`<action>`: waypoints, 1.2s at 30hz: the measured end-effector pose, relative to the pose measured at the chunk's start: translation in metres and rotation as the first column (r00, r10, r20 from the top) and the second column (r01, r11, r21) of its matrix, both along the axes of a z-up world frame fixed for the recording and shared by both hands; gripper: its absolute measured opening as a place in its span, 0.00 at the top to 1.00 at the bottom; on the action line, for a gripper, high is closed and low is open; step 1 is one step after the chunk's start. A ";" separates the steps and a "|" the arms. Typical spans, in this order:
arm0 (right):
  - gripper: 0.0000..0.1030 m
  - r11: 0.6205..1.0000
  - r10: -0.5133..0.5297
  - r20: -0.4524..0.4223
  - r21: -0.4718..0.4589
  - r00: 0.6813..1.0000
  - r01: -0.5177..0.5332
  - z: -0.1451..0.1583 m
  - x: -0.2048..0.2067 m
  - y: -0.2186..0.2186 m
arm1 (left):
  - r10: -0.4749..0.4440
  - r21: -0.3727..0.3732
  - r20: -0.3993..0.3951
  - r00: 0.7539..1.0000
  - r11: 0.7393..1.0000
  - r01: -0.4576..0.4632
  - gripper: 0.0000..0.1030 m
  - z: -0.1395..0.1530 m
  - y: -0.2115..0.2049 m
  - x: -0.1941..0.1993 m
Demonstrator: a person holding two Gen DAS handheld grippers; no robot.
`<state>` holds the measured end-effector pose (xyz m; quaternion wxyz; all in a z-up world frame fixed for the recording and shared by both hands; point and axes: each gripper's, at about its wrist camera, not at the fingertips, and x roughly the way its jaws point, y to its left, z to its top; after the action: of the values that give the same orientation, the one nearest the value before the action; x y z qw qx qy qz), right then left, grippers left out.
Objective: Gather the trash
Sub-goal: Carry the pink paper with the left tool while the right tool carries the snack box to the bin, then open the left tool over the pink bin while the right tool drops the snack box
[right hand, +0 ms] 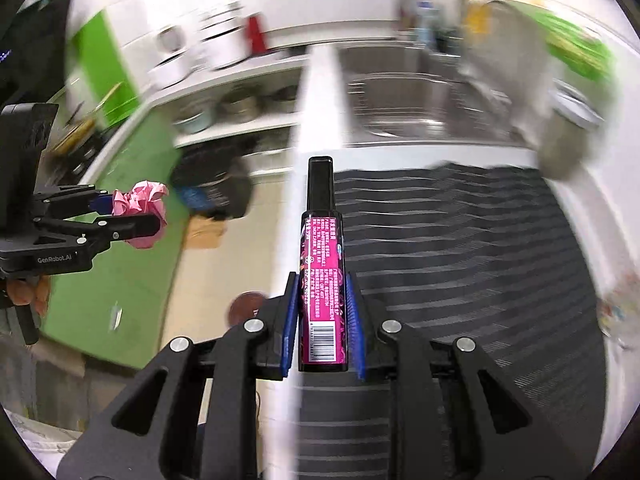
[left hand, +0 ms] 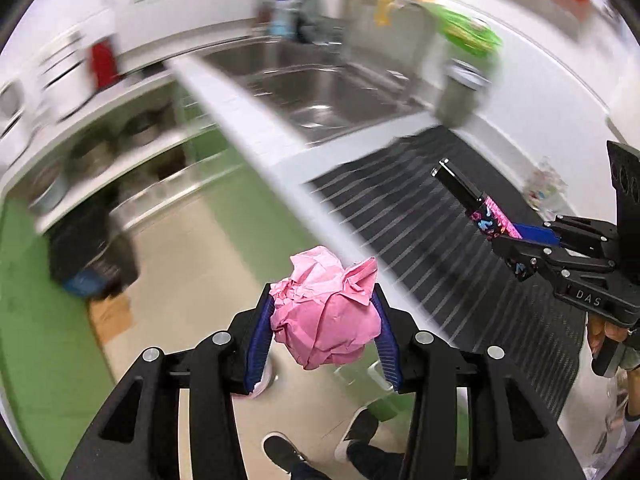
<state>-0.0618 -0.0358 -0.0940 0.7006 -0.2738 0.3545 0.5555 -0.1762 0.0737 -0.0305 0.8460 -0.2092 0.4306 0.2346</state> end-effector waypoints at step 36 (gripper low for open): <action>0.78 0.958 0.140 -0.032 -0.249 0.990 -0.143 -0.347 -0.115 0.168 | 0.228 -0.165 -0.052 0.972 0.958 -0.234 0.06 -0.356 0.137 -0.148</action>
<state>-0.1771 0.1326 -0.4406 0.6165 -0.3808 0.4061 0.5568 -0.3243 0.2111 -0.3867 0.7849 -0.3256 0.4352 0.2975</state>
